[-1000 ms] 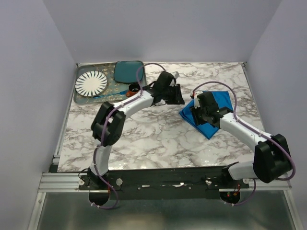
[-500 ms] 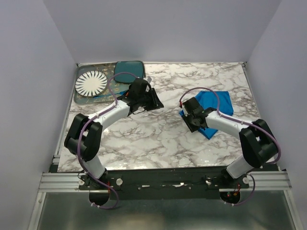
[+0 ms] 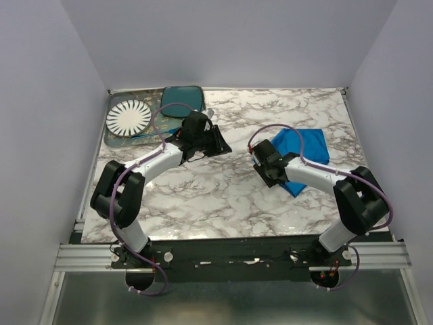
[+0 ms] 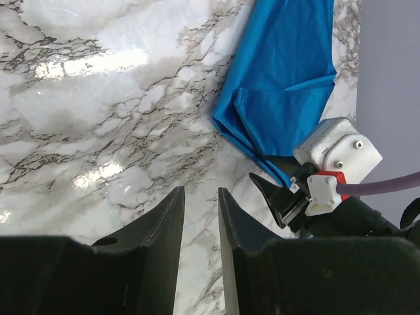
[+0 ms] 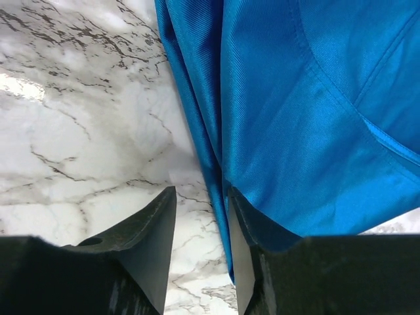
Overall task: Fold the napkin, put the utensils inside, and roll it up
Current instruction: Fold the napkin
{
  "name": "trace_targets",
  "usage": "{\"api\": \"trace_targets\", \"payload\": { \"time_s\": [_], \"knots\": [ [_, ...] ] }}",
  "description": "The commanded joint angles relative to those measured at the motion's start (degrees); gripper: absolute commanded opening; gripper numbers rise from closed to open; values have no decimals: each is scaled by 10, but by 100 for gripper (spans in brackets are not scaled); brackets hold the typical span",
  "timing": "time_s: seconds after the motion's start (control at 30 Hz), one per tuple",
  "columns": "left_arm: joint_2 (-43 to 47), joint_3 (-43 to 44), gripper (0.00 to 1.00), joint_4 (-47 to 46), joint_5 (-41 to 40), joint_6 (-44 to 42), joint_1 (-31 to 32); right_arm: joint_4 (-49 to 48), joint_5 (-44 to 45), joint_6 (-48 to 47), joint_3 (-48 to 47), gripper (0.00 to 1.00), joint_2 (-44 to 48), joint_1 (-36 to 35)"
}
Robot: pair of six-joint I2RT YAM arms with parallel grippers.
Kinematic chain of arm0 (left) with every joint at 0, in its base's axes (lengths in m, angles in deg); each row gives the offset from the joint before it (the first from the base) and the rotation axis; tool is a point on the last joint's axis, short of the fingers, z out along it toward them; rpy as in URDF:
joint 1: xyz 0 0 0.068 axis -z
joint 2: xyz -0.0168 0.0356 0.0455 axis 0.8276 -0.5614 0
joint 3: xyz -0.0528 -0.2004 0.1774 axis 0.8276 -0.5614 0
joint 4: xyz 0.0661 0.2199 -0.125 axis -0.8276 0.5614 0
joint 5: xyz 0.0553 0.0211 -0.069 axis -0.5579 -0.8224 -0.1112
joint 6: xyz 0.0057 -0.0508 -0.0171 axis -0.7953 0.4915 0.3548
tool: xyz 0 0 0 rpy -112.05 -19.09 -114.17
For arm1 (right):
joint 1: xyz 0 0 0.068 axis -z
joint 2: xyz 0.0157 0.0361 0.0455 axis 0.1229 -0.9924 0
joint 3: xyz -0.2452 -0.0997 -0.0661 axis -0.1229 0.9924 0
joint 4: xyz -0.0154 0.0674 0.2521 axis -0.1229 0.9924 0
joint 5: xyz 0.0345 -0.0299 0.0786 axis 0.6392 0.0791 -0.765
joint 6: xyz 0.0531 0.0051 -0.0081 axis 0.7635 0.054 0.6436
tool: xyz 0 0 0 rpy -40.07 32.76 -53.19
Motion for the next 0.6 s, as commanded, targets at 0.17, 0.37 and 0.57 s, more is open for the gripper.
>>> {"api": "trace_targets", "payload": {
  "time_s": [0.17, 0.37, 0.57],
  "knots": [
    [1, -5, 35, -25, 24, 6, 1, 17, 35, -11, -37, 51, -4, -5],
    [4, -9, 35, -22, 25, 3, 2, -3, 27, -13, -44, 52, -34, -5],
    [1, -11, 35, -27, 27, 5, 2, -15, 30, -22, -60, 51, -59, -5]
  ]
}}
